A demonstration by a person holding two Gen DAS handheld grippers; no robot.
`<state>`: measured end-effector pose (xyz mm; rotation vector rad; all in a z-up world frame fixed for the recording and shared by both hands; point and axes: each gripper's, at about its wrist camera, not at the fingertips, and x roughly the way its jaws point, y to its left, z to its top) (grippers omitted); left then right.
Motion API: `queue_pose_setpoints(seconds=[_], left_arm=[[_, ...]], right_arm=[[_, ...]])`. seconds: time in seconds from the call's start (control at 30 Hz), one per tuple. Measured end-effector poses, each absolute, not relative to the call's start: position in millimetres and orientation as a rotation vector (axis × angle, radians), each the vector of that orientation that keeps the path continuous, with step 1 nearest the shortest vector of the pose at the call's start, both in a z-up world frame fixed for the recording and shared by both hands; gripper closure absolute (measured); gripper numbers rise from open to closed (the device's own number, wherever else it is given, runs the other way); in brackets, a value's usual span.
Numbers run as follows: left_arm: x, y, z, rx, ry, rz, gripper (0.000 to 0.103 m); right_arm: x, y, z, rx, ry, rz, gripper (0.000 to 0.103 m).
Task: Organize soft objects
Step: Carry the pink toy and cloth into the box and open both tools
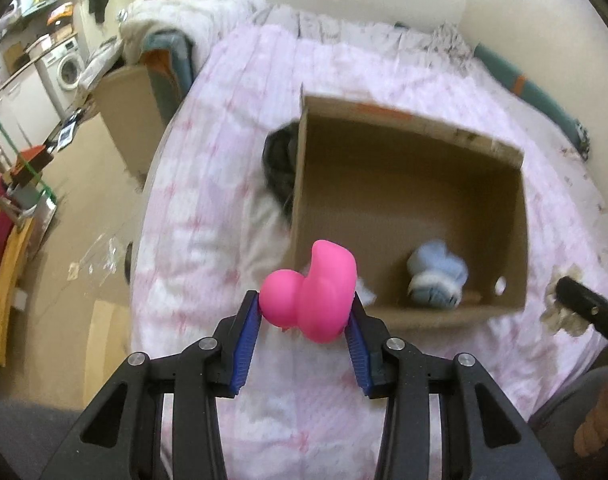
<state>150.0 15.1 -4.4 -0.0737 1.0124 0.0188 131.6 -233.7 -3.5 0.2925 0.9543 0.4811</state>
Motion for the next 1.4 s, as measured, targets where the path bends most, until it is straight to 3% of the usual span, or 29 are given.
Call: queue_pose_setpoints(seconds=[0.2,0.67,1.4], left_arm=[[177.9,0.4,-12.7,0.077,0.95,0.046,0.065],[201.9,-3.7,-48.4,-0.083,1.033,-0.081,0.065],[198.4,-19.7,-56.5,-0.07,1.031,-0.126,0.065]], right_arm=[[157.8,-256.1,-5.4,0.294,0.919,0.432,0.082],[181.0,-277.9,-53.9,0.351,1.027,0.283,0.082],[185.6,-259.1,-64.5,0.244,1.06,0.239,0.082]])
